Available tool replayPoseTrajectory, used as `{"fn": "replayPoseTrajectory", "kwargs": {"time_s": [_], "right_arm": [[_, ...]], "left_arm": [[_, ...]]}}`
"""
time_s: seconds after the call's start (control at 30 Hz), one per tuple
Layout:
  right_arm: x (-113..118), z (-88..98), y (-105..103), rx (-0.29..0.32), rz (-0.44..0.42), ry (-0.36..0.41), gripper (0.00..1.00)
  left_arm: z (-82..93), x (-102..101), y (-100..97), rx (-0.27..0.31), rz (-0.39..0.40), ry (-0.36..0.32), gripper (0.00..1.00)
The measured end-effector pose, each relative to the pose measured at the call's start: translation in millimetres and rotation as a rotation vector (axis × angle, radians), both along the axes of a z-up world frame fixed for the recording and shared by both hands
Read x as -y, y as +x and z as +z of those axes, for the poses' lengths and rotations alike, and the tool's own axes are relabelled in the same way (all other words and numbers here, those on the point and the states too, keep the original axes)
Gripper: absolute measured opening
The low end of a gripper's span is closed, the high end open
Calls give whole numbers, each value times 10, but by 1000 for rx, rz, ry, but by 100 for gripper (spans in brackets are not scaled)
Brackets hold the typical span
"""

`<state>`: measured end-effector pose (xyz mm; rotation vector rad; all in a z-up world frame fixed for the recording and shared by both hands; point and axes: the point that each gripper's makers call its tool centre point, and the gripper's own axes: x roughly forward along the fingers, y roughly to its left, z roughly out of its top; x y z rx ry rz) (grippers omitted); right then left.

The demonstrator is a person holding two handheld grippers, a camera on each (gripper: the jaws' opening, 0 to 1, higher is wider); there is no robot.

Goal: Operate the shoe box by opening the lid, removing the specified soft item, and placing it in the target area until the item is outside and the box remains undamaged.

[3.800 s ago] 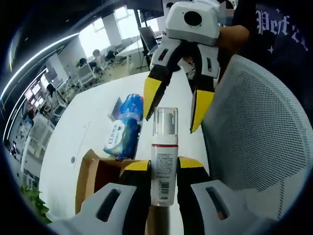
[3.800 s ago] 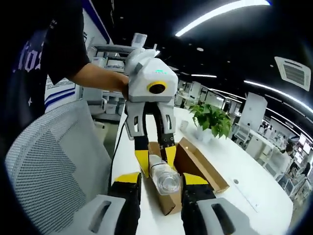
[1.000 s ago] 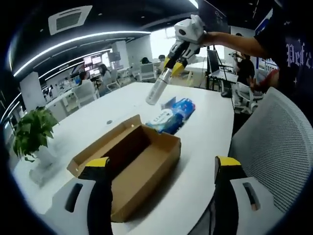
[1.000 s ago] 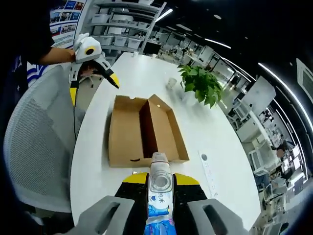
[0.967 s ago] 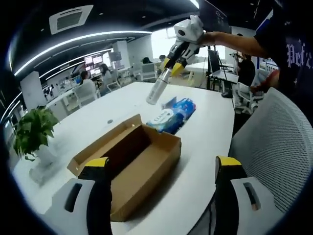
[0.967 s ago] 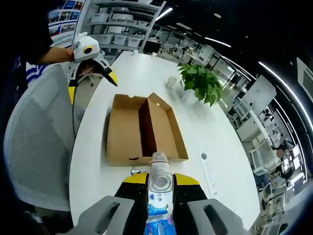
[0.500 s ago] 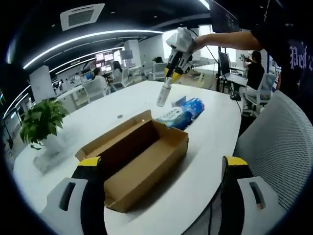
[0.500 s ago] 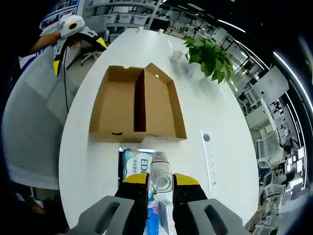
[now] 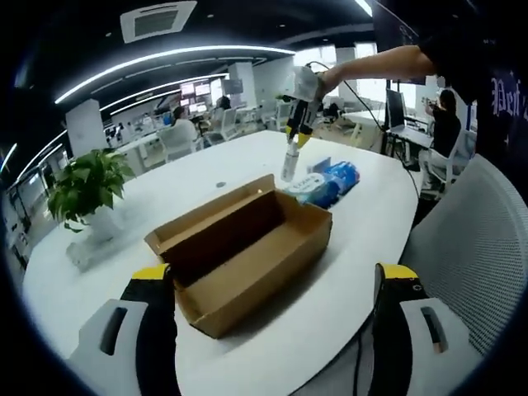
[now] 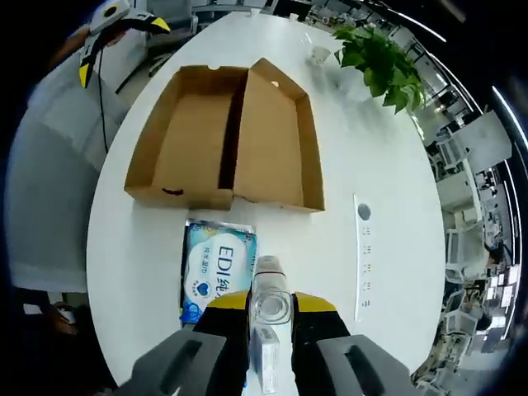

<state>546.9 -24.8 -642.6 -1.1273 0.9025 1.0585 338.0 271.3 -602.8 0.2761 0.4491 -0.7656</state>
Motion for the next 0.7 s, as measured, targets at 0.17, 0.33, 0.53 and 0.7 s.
{"fn": "replayPoseTrajectory", "kwargs": {"time_s": [0.17, 0.33, 0.53, 0.7], "right_arm": [[49, -154, 143, -22, 10, -71, 13], [65, -298, 182, -59, 3, -107, 13], [112, -481, 196, -101, -12, -152, 14], [125, -541, 207, -108, -8, -178, 14]], "left_arm": [[-12, -79, -31, 0, 26, 1, 99], [-19, -168, -35, 2, 59, -1, 99], [-47, -248, -54, -6, 84, 4, 98], [-76, -286, -73, -14, 98, 1, 97]]}}
